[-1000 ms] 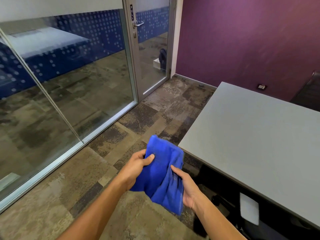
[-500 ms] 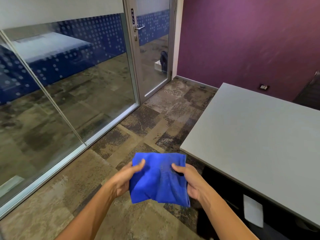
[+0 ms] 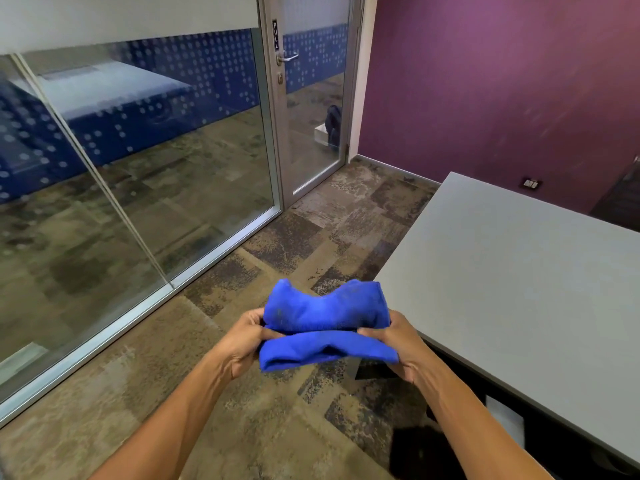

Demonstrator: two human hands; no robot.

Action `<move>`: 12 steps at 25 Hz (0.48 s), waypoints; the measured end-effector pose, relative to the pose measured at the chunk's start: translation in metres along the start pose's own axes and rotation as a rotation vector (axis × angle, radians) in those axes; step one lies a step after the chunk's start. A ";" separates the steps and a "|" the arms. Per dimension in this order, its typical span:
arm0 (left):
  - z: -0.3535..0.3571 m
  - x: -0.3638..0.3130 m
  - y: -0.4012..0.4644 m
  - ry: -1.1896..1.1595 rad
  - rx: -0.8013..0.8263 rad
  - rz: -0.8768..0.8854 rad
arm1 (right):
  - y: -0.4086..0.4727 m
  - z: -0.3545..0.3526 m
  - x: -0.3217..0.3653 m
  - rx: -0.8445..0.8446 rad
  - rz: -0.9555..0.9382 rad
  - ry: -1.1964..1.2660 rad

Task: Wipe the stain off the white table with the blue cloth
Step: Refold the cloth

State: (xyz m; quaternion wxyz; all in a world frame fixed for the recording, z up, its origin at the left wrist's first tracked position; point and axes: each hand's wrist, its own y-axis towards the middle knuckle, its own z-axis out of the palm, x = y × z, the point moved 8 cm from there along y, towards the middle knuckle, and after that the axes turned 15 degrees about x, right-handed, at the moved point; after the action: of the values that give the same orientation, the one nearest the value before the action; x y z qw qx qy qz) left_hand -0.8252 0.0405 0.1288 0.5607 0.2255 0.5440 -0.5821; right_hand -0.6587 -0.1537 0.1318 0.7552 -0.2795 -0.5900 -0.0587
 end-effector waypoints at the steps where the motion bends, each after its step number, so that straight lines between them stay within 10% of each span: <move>1: 0.003 -0.009 -0.001 -0.017 -0.013 0.053 | -0.002 -0.001 0.010 -0.012 -0.052 -0.036; 12: 0.027 -0.050 -0.011 0.267 0.091 0.255 | -0.002 -0.006 0.033 -0.021 -0.200 0.263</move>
State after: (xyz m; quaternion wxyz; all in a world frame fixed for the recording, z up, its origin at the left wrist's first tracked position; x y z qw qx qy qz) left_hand -0.8119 0.0348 0.1850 0.5419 0.3930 0.5536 -0.4954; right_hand -0.6444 -0.1502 0.1619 0.8134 -0.2173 -0.5101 -0.1757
